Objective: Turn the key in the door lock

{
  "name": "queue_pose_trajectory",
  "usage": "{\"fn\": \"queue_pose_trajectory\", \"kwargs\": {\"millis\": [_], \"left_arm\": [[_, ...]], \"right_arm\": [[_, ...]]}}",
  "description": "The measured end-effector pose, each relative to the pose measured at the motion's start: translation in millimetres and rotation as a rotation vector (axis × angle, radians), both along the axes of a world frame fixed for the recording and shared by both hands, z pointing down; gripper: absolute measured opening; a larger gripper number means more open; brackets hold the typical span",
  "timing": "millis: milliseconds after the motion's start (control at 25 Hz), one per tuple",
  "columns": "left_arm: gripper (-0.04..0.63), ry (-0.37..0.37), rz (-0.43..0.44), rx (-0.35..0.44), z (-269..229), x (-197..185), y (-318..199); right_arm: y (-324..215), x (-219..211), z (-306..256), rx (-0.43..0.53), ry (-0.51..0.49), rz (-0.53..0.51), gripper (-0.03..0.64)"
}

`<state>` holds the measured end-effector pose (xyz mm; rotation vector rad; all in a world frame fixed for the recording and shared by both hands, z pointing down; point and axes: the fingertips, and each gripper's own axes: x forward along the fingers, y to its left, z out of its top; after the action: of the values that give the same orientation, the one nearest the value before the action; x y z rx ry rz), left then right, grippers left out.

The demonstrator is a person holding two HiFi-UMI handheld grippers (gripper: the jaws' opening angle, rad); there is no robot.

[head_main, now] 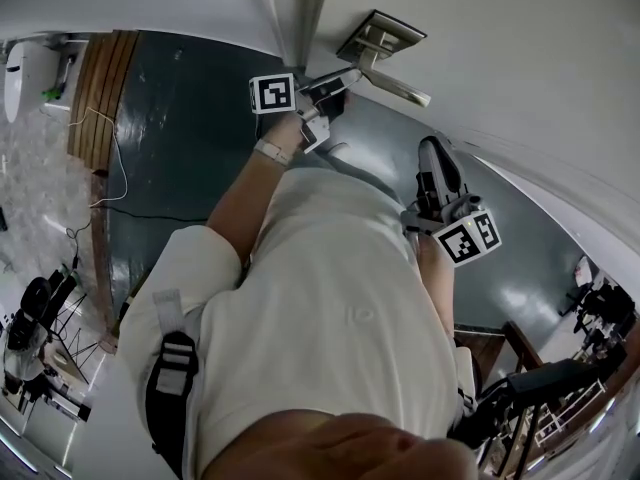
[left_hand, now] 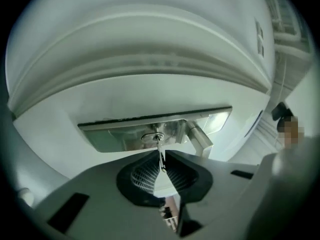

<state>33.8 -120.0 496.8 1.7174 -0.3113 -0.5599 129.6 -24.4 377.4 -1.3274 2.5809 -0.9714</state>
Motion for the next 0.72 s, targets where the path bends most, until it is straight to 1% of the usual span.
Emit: {"fn": "queue_pose_trajectory", "kwargs": {"millis": [200,240,360,560,720], "left_arm": [[0.040,-0.346,-0.028,0.098,13,2,0],[0.040,-0.428,-0.042,0.121,14,1,-1],[0.040,-0.707,-0.102,0.208,12,-5,-5],[0.040,-1.072,-0.201,0.330,10,-4,0],[0.040,-1.448,-0.293,0.497,13,-5,-1]], "right_arm": [[4,3,1,0.005,-0.021,-0.002,0.046],[5,4,1,0.006,-0.026,-0.002,0.046],[8,8,0,0.010,-0.041,-0.002,0.046],[15,17,-4,0.016,-0.053,-0.008,0.046],[19,26,-3,0.013,-0.057,-0.015,0.047]]}}
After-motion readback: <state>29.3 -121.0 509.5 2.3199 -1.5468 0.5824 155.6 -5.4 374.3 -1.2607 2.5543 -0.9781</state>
